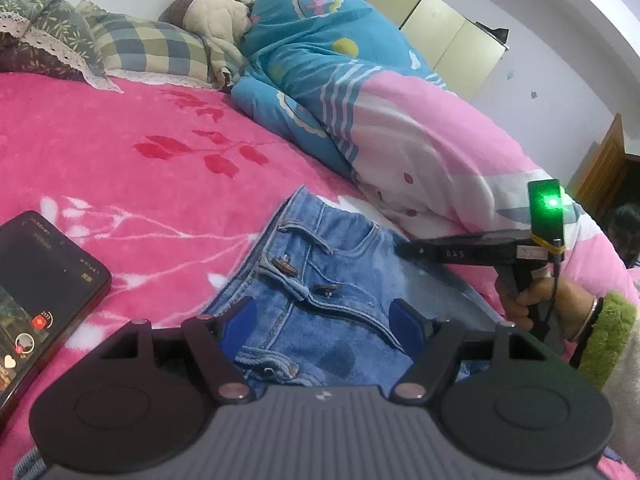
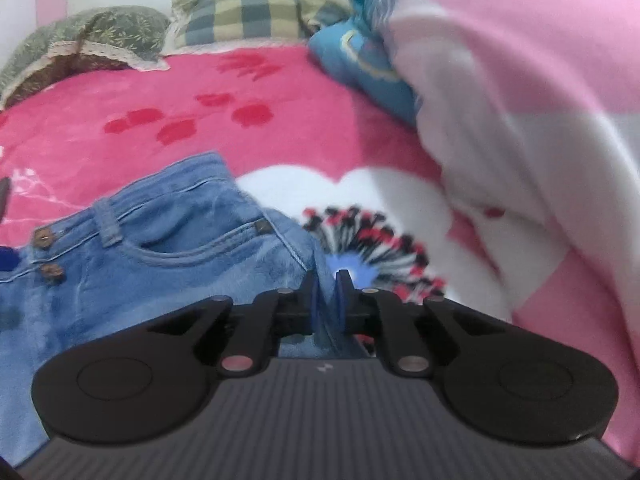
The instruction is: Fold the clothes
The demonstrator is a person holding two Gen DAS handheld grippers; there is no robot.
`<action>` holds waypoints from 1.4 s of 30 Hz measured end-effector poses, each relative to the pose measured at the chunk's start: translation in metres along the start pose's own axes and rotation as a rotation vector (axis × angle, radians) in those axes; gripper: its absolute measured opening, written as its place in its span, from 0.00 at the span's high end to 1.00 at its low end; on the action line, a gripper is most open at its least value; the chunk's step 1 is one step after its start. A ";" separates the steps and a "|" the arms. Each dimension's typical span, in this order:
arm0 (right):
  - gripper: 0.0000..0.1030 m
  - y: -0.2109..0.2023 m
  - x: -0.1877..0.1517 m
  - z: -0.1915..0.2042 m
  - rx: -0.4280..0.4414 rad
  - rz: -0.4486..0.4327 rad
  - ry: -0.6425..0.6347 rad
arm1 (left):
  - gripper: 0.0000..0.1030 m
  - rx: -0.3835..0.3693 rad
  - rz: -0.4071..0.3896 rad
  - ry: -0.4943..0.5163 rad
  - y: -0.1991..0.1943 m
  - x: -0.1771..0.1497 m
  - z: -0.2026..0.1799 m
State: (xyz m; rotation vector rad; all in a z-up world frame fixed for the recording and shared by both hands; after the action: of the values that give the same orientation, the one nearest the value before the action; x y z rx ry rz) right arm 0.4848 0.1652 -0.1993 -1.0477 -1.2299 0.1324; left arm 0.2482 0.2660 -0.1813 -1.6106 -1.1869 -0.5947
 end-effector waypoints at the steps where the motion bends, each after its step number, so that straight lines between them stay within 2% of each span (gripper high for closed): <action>1: 0.93 0.005 -0.002 0.004 -0.014 -0.003 -0.034 | 0.28 0.001 0.000 0.002 0.000 0.000 0.000; 5: 0.89 0.022 -0.009 0.003 -0.031 -0.018 -0.050 | 0.28 0.000 -0.004 0.003 0.000 0.000 0.000; 6: 0.83 0.021 -0.007 0.000 -0.038 -0.031 -0.036 | 0.28 -0.001 -0.004 0.003 0.000 0.000 0.000; 7: 0.72 0.020 -0.005 -0.004 -0.046 -0.046 -0.019 | 0.28 -0.001 -0.005 0.004 0.000 -0.001 0.000; 9: 0.66 0.009 0.004 -0.023 -0.075 -0.085 0.075 | 0.28 -0.001 -0.006 0.003 0.000 -0.001 0.000; 14: 0.56 -0.057 0.014 -0.066 -0.003 -0.151 0.313 | 0.28 -0.005 -0.007 0.000 0.000 -0.001 0.000; 17: 0.48 -0.092 -0.010 -0.077 0.029 -0.079 0.322 | 0.28 -0.009 -0.008 -0.004 -0.001 -0.002 0.001; 19: 0.42 -0.103 -0.038 -0.084 0.000 0.004 0.303 | 0.28 -0.009 -0.008 -0.005 -0.001 -0.002 0.001; 23: 0.42 -0.101 -0.095 -0.102 -0.067 0.138 0.306 | 0.28 -0.012 -0.008 -0.006 -0.002 -0.001 0.003; 26: 0.48 -0.094 -0.124 -0.111 -0.034 0.185 0.368 | 0.28 -0.013 -0.011 -0.008 -0.002 -0.001 0.003; 27: 0.55 -0.094 -0.127 -0.110 -0.023 0.176 0.370 | 0.28 -0.014 -0.012 -0.009 -0.002 -0.001 0.004; 28: 0.71 -0.096 -0.125 -0.106 -0.032 0.157 0.330 | 0.28 -0.014 -0.013 -0.011 -0.002 -0.001 0.004; 30: 0.93 -0.101 -0.120 -0.100 -0.061 0.119 0.262 | 0.28 -0.016 -0.015 -0.014 -0.001 -0.001 0.005; 31: 0.96 -0.105 -0.117 -0.100 -0.092 0.094 0.233 | 0.28 -0.017 -0.015 -0.014 -0.001 -0.001 0.005; 34: 0.97 -0.108 -0.110 -0.103 -0.176 0.040 0.176 | 0.28 -0.017 -0.016 -0.015 -0.002 -0.001 0.004; 38: 0.97 -0.086 -0.116 -0.107 -0.263 0.053 0.126 | 0.28 -0.015 -0.017 -0.014 -0.002 -0.002 0.003; 41: 0.91 -0.077 -0.118 -0.109 -0.298 0.044 0.142 | 0.28 -0.017 -0.018 -0.016 -0.002 -0.002 0.003; 42: 0.85 -0.078 -0.117 -0.111 -0.302 0.036 0.169 | 0.28 -0.017 -0.018 -0.016 -0.002 -0.002 0.003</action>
State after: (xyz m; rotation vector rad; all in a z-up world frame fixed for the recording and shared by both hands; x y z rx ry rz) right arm 0.4962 -0.0121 -0.2211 -1.3150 -1.0985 -0.1161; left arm 0.2448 0.2681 -0.1829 -1.6236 -1.2122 -0.6060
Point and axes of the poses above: each gripper's, at about its wrist camera, not at the fingertips, and y roughly the way its jaws point, z to its left, x to its top, the point moved 6 cm from there along y, roughly the way its jaws point, and after that the axes turned 10 degrees about y, right-handed, at the moved point
